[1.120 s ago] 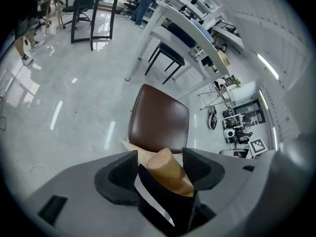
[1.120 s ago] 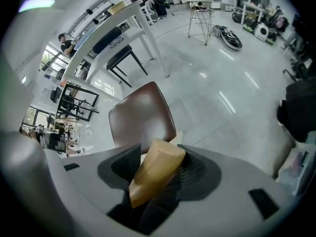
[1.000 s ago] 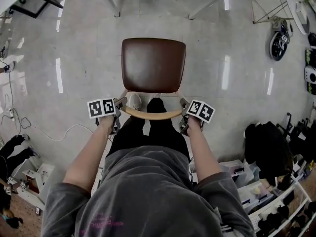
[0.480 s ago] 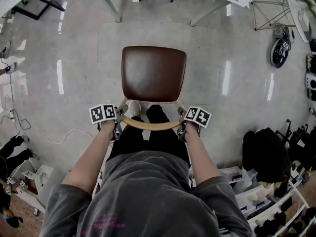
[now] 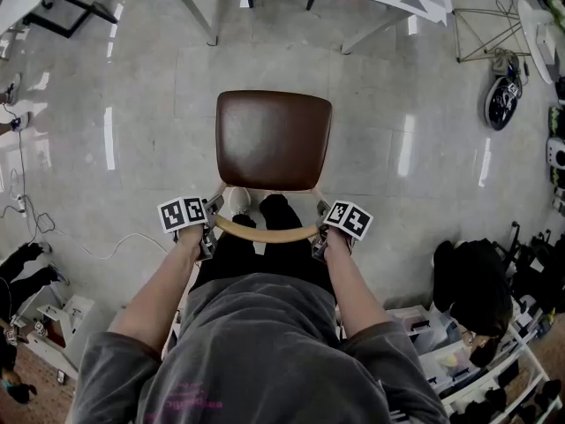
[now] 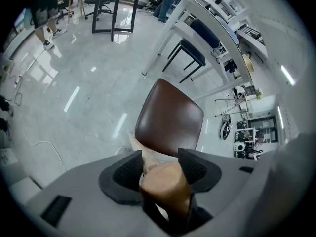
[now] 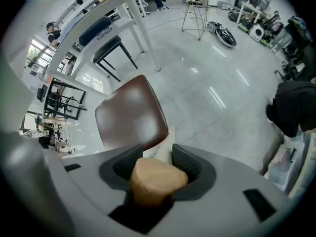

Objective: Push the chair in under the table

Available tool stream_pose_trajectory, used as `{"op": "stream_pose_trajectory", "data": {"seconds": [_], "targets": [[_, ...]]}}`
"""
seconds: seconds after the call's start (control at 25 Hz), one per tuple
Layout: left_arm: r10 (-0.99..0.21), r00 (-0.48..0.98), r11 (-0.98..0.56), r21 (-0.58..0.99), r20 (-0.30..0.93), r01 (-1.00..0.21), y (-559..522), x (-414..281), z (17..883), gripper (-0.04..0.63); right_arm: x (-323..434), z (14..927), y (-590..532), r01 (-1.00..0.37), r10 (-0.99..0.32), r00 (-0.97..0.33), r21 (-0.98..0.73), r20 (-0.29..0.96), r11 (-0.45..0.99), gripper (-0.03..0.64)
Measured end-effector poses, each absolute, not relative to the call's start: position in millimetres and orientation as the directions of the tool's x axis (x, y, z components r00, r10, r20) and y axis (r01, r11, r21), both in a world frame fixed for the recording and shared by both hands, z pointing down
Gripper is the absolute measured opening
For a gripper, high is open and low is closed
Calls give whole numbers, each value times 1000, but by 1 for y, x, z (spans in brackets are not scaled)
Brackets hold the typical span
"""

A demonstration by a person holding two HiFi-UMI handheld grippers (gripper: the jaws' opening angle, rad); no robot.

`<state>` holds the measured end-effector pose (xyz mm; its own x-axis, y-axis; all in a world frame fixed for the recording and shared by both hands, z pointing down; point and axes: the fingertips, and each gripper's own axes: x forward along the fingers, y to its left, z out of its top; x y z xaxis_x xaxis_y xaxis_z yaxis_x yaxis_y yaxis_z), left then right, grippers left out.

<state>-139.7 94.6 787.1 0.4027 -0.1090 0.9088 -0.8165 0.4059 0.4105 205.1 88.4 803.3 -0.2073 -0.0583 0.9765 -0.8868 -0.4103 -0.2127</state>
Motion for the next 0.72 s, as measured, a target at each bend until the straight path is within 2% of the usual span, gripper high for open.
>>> {"op": "stream_pose_trajectory", "data": {"seconds": [0.2, 0.44, 0.72], "targets": [[-165, 370, 458, 403, 914, -792, 74, -139, 777, 212, 208, 797, 65, -888, -53, -220, -223, 974, -403, 186], [-180, 343, 439, 387, 922, -811, 41, -135, 765, 201, 213, 790, 43, -872, -55, -235, -235, 971, -429, 187], [-210, 319, 492, 382, 924, -782, 10, -125, 756, 196, 225, 780, -10, -881, -81, -233, -246, 969, -404, 192]]}}
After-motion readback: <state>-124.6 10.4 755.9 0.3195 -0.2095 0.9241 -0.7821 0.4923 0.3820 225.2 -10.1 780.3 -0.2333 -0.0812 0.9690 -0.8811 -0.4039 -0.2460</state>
